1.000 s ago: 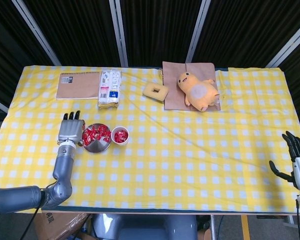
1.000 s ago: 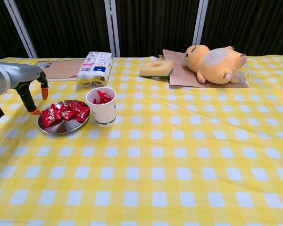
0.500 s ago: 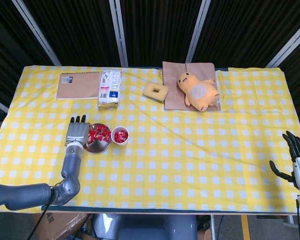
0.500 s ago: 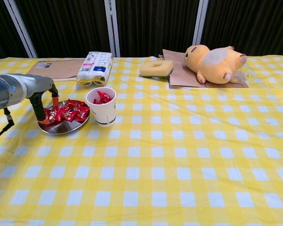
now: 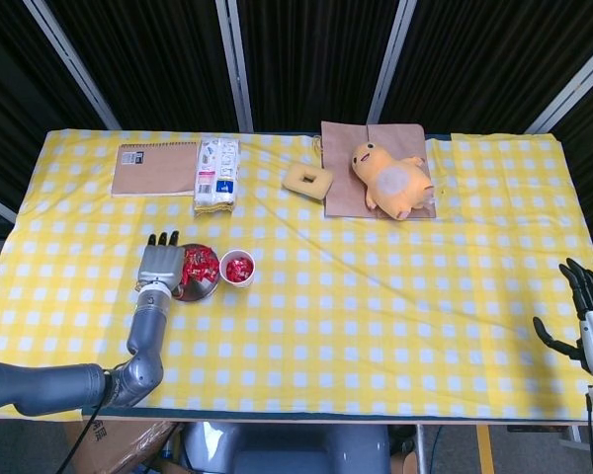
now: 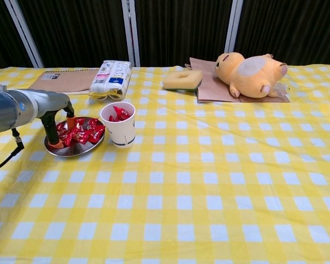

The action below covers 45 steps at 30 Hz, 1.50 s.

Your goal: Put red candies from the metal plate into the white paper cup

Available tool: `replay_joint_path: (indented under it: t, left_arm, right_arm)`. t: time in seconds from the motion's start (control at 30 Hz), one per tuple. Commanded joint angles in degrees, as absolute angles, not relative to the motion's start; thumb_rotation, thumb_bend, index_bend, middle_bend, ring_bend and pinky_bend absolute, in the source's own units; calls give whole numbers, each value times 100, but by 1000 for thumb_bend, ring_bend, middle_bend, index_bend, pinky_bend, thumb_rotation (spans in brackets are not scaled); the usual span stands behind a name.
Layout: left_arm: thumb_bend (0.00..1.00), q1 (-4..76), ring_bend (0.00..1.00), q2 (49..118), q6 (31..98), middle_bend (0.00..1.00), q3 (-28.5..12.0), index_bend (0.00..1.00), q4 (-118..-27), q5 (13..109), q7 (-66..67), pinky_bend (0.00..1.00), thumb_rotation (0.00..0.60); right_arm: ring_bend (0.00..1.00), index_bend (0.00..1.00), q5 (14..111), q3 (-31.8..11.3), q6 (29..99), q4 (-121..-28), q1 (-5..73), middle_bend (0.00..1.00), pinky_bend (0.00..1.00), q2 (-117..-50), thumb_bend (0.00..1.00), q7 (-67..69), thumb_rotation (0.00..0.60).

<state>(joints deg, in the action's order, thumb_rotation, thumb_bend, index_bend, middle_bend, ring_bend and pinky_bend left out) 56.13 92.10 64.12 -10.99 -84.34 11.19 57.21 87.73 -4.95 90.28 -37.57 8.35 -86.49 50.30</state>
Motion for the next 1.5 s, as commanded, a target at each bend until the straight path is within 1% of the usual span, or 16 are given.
replay_joint_path:
  t: [0.03, 0.3, 0.6, 0.87, 1.5]
  left_arm:
    - [258, 5607, 0, 9217, 6399, 0, -1090, 366, -8450, 1113, 5723, 16, 600]
    - [258, 5599, 0, 9191, 6421, 0, -1135, 389, -8537, 1231, 5635, 16, 600]
    - [258, 5527, 0, 9004, 6506, 0, -1169, 412, -8663, 1363, 5517, 16, 600]
    - [258, 5459, 0, 8859, 6464, 0, -1049, 444, -8895, 1458, 5498, 16, 600]
    - [259, 5498, 0, 9163, 6357, 0, -967, 466, -8482, 1413, 5529, 16, 600]
  right_arm:
    - [0, 0, 8772, -496, 9027, -3758, 834, 0, 0, -8648, 409, 5030, 600]
    - [0, 0, 8765, -500, 9018, -3747, 839, 0, 0, -8654, 409, 5031, 600]
    - [0, 0, 8771, -495, 9021, -3739, 839, 0, 0, -8658, 409, 5029, 600]
    - [0, 0, 8762, -499, 9012, -3740, 838, 0, 0, -8662, 410, 5019, 600]
    - [0, 0, 8748, -511, 9008, -3725, 838, 0, 0, -8665, 410, 5032, 600]
